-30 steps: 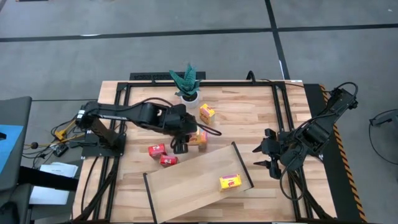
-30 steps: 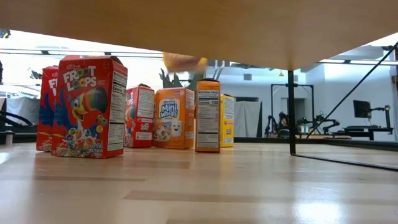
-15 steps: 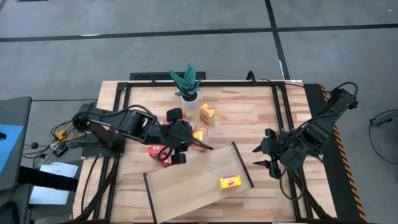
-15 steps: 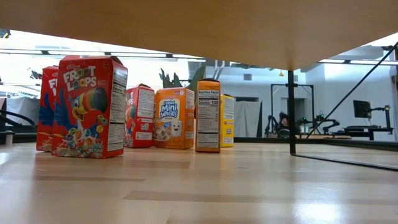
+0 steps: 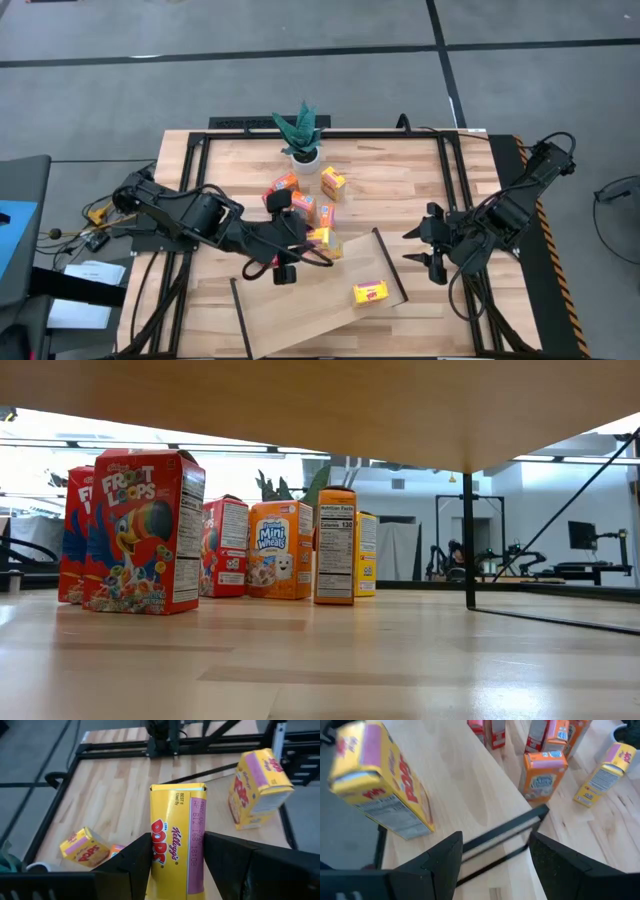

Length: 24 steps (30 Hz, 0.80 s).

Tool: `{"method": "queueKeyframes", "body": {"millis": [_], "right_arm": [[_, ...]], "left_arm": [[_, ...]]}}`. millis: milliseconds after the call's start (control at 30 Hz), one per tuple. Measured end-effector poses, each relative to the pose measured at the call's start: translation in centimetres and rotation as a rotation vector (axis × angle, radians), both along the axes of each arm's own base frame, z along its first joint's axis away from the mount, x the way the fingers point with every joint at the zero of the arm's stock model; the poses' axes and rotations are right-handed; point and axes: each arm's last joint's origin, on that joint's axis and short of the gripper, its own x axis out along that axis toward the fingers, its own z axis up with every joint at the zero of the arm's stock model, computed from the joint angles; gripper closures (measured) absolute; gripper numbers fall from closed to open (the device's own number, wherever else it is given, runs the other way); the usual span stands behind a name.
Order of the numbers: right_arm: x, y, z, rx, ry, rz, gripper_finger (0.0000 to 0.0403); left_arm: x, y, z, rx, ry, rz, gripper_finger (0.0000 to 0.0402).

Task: Stack cereal on shelf
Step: Put the bottom yellow cereal box on the shelf aligned with the yellow cereal box

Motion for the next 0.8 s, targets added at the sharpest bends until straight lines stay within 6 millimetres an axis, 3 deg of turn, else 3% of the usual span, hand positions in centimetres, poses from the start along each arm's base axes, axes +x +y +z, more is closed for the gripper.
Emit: {"method": "queueKeyframes", "body": {"millis": [300,800], "right_arm": [[1.0,-0.1,-0.4,0.027,0.01,-0.067,0.0147],[3.2,1.8,-2.7,-0.021,0.107,-0.056,0.0147]], "left_arm": [[1.8,-0.7,-1.6,-0.024,-0.006,0.002,0.0242],[5.3,-2.0,-4.8,-0.025,0.022,-0.006,0.0242]]}}
